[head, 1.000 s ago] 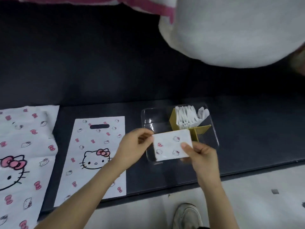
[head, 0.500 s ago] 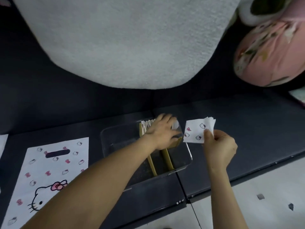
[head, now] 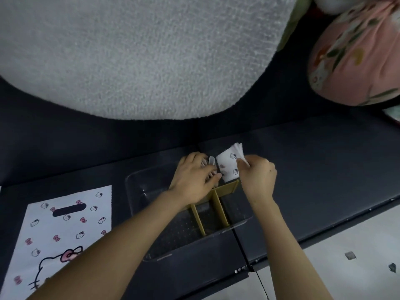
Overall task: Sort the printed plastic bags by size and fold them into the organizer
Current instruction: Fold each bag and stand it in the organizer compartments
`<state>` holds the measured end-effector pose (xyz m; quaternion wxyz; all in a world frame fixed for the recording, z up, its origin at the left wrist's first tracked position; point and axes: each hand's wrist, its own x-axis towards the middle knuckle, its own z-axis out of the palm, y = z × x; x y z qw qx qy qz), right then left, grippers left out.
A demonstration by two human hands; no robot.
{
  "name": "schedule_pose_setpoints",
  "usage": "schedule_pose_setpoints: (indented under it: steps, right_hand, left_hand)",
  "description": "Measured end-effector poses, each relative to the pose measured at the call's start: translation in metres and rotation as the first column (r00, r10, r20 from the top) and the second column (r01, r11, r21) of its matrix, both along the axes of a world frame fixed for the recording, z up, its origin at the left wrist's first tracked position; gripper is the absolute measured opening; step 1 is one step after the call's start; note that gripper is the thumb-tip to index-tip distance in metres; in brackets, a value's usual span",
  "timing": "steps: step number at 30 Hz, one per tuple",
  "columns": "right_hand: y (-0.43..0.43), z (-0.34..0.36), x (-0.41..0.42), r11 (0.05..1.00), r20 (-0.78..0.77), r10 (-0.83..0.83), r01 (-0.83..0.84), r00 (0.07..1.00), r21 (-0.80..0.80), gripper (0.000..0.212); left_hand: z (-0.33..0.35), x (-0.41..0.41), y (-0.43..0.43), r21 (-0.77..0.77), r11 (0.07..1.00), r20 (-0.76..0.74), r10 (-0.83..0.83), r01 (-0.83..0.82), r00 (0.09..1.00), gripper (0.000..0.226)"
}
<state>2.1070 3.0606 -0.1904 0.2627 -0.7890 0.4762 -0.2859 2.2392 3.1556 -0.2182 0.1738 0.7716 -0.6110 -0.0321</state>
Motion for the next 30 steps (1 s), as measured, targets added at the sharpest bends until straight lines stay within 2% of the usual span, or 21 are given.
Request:
schedule_pose_setpoints:
  steps: [4, 8, 11, 15, 19, 22, 25, 28, 30]
  right_hand:
    - [-0.005, -0.008, 0.015, 0.983, -0.157, 0.179, -0.169, 0.971, 0.074, 0.052]
    - [-0.004, -0.017, 0.02, 0.958, -0.148, 0.247, -0.219, 0.958, 0.183, 0.054]
    - [0.0, -0.021, 0.015, 0.937, -0.075, 0.252, -0.224, 0.965, 0.268, 0.049]
    - [0.009, -0.025, 0.013, 0.92, -0.07, 0.277, -0.243, 0.958, 0.307, 0.029]
    - [0.013, -0.025, 0.013, 0.921, -0.084, 0.273, -0.235, 0.958, 0.311, 0.028]
    - [0.016, -0.023, 0.01, 0.956, -0.122, 0.219, -0.188, 0.968, 0.227, 0.029]
    - [0.029, -0.021, 0.008, 0.993, -0.189, 0.061, -0.078, 0.98, -0.087, 0.024]
    - [0.06, -0.014, 0.016, 0.946, -0.118, -0.074, 0.033, 0.99, -0.322, 0.015]
    - [0.092, -0.004, 0.025, 0.926, -0.005, -0.037, 0.033, 0.999, -0.377, 0.013]
  left_hand:
    - [-0.002, 0.002, 0.003, -0.002, 1.0, -0.027, -0.004, 0.004, 1.0, 0.071]
    - [-0.005, 0.003, 0.007, -0.013, 1.0, -0.042, 0.014, -0.014, 0.999, 0.069]
    - [-0.009, 0.003, 0.01, -0.032, 0.999, -0.046, 0.022, -0.023, 0.999, 0.063]
    - [-0.011, 0.001, 0.011, -0.056, 0.998, -0.042, 0.03, -0.032, 0.999, 0.056]
    - [-0.006, 0.0, 0.019, -0.053, 0.998, -0.051, 0.027, -0.03, 0.998, 0.054]
    - [0.001, 0.002, 0.035, -0.125, 0.99, -0.059, 0.055, -0.062, 0.997, 0.045]
    - [0.01, 0.003, 0.073, -0.243, 0.961, -0.093, 0.114, -0.133, 0.989, 0.037]
    - [0.005, 0.007, 0.136, -0.311, 0.921, -0.093, 0.215, -0.234, 0.972, 0.031]
    - [-0.008, 0.012, 0.188, -0.306, 0.885, -0.105, 0.335, -0.351, 0.936, 0.031]
